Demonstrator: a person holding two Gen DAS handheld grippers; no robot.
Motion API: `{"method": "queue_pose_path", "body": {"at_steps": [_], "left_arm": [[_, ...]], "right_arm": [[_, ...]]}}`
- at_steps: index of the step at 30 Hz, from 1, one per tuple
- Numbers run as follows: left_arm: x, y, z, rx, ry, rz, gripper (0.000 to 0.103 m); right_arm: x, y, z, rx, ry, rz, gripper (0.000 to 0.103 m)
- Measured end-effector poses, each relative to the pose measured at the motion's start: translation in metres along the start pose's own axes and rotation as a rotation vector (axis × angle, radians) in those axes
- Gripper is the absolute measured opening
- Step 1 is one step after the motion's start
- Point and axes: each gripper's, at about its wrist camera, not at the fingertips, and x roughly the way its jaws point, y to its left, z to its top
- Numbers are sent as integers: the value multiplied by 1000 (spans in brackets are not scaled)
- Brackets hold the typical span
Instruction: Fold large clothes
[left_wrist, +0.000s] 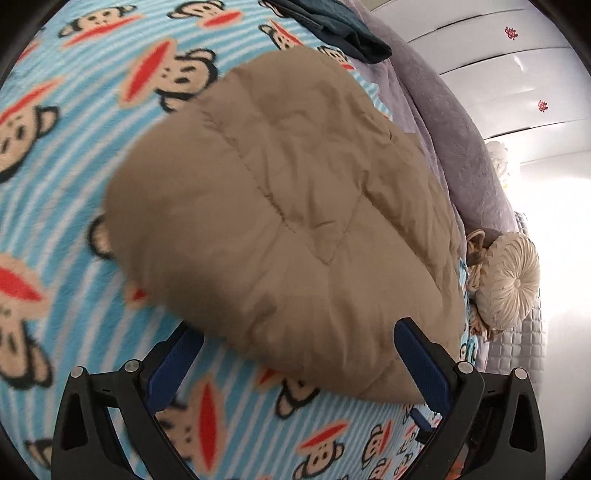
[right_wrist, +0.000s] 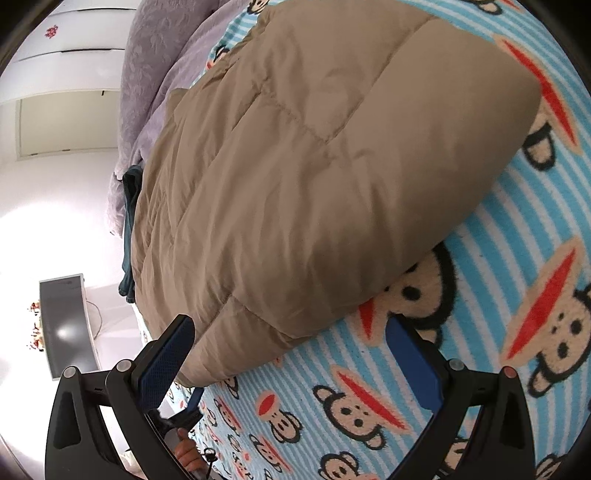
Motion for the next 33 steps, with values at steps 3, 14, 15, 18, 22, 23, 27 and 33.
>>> {"method": "queue_pose_path", "body": {"at_steps": [3, 14, 15, 18, 22, 23, 27, 33], "left_arm": [[13, -4, 3, 0, -9, -15, 103], [50, 3, 34, -97, -55, -49, 103], [53, 3, 36, -111, -58, -49, 103], [56, 0, 38, -105, -57, -30, 103], [47, -3, 37, -79, -104, -17, 66], [44, -4, 37, -77, -109, -29, 52], [28, -13, 35, -12, -136, -32, 32], [4, -55, 22, 214, -187, 56, 25]], "right_arm": [[5, -1, 0, 9, -5, 18, 103], [49, -15, 23, 185, -13, 229, 103], [52, -17, 26, 212, -25, 251, 103], [57, -16, 33, 227, -30, 261, 103], [58, -14, 34, 219, -8, 259, 102], [57, -15, 34, 222, -4, 257, 98], [52, -19, 32, 242, 19, 232, 55], [35, -10, 25, 168, 3, 249, 29]]}}
